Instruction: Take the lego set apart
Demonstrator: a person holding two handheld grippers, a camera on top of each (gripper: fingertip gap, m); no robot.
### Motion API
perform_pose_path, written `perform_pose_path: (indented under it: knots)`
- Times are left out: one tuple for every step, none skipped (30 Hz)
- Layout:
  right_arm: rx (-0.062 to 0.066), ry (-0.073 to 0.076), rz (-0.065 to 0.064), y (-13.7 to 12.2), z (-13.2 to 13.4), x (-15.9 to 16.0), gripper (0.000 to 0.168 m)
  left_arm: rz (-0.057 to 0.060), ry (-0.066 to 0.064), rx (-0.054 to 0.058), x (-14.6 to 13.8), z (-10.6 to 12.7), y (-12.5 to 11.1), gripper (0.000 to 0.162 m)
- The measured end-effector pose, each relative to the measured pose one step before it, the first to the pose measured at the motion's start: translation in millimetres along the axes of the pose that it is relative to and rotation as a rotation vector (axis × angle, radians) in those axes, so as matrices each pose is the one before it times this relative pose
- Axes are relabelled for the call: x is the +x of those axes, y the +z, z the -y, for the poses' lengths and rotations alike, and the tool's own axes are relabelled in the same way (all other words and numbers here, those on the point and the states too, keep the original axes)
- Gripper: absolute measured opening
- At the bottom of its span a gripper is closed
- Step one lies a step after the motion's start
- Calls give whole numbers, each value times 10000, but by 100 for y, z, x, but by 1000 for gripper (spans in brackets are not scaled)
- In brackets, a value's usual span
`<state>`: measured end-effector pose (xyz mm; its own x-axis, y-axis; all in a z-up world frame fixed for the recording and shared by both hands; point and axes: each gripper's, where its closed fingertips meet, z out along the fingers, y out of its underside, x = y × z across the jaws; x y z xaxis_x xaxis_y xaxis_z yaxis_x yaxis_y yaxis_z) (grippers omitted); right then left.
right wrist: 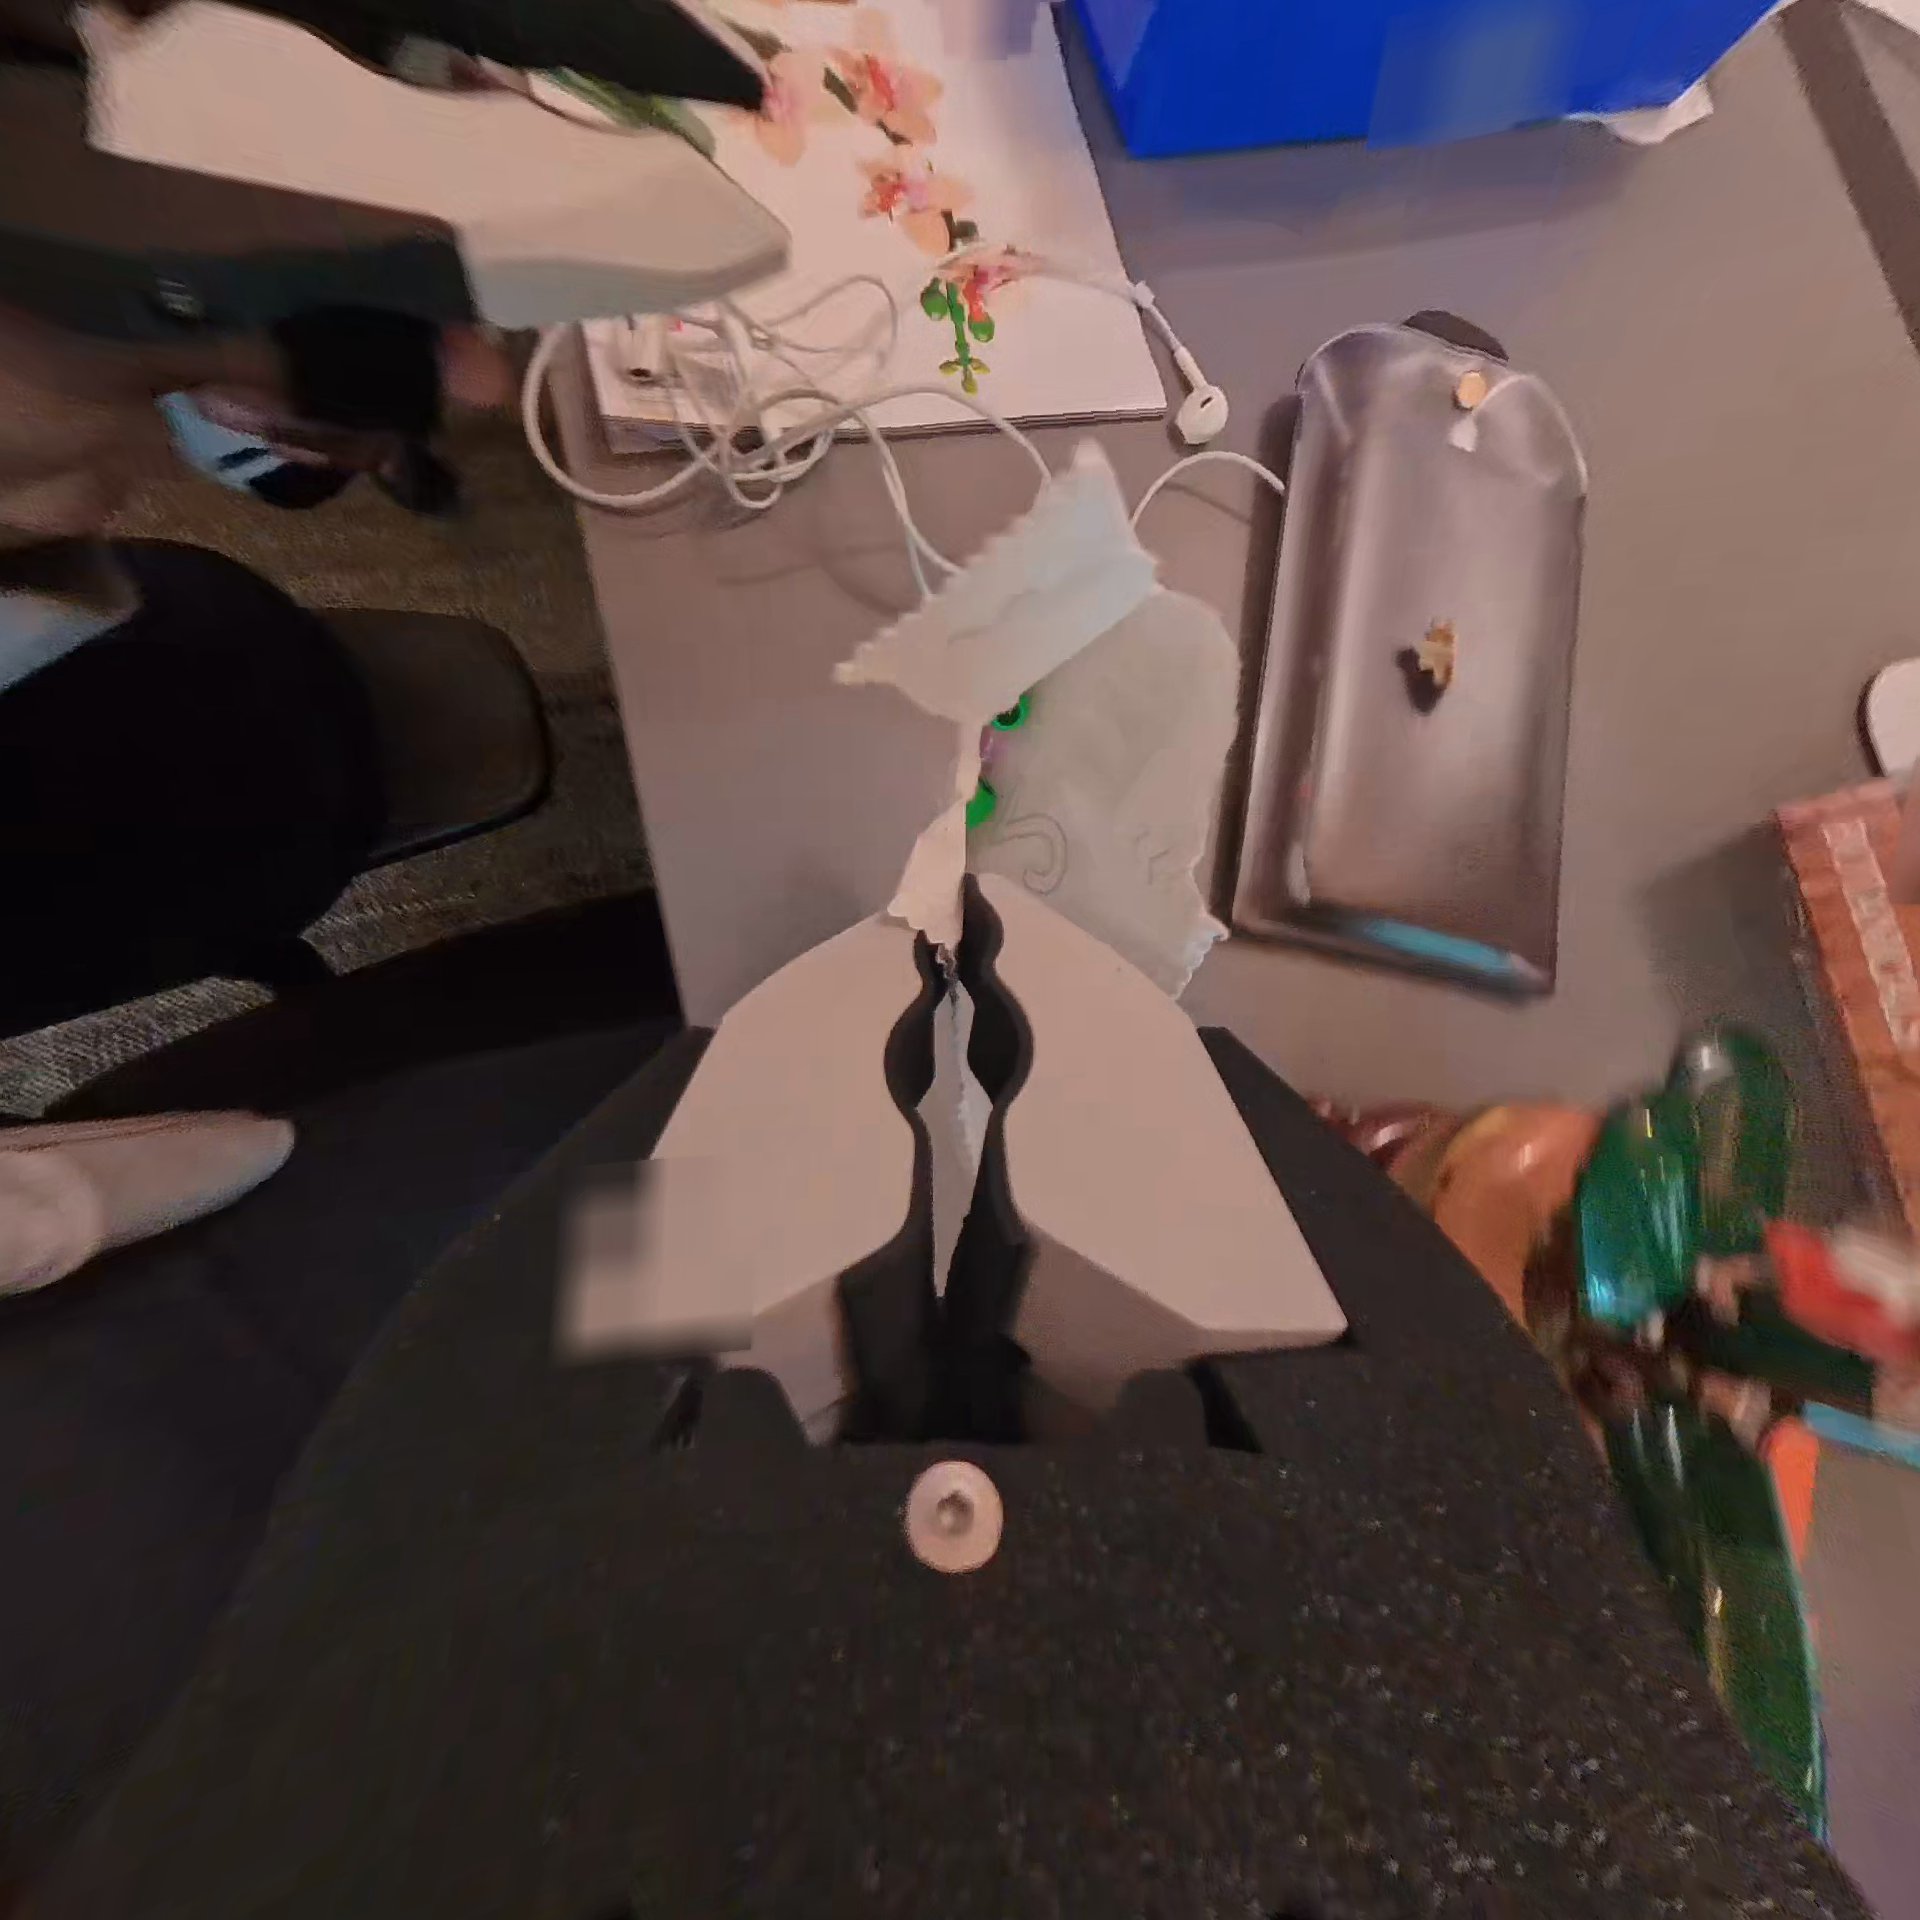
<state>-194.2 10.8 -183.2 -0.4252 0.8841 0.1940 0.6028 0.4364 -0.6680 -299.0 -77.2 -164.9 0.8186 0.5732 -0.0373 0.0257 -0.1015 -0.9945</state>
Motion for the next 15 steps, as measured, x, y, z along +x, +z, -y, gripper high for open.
perform_pose_path:
  knots:
    - [-315, -145, 91, 1372, 696, 328, 0, 152, -223, 180, -629, -151, -101, 25]
    - [-214, -60, 75, 1171, 951, 531, 0, 21, 42, -2, -343, -378, 17, 24]
    - [-185, 15, 139, 974, 1031, 605, 0, 108, 228, -182, -364, -607, 94, 24]
    - [-183, 139, 141, 876, 1075, 741, 0, 183, 276, -255, -366, -668, 154, 24]
    - [-222, 149, 205, 776, 1013, 663, 0, 81, 242, -214, -121, -522, 187, 24]
    - [-289, 71, 362, 748, 858, 399, 0, -90, 164, -114, 207, -281, 185, 24]
    - [-419, 32, 335, 746, 619, 437, 1, -210, 102, -1, 443, -39, 166, 24]
    - [-517, 30, 310, 700, 381, 444, 0, -225, 112, 75, 487, 123, 135, 24]
    - [-540, 27, 178, 561, 224, 676, 1, -125, 144, 63, 319, 135, 100, 24]
    - [-515, 103, 272, 446, 129, 563, 1, -4, 141, 25, 111, 92, 74, 23]
    - [-527, 201, 542, 351, -8, 164, 8, -2, 124, 14, 59, 50, 65, 23]
    - [-495, 246, 470, 277, -38, 186, 10, -47, 71, 30, 89, 31, 82, 23]
    - [-389, 256, 120, 201, 2, 564, 11, -82, -7, 47, 95, 47, 96, 22]
    - [-264, 212, -93, 163, 9, 719, 8, -98, -61, 70, 81, 70, 75, 22]
    - [-187, 63, 89, 145, -23, 296, 7, -84, -96, 96, 28, 110, 57, 21]
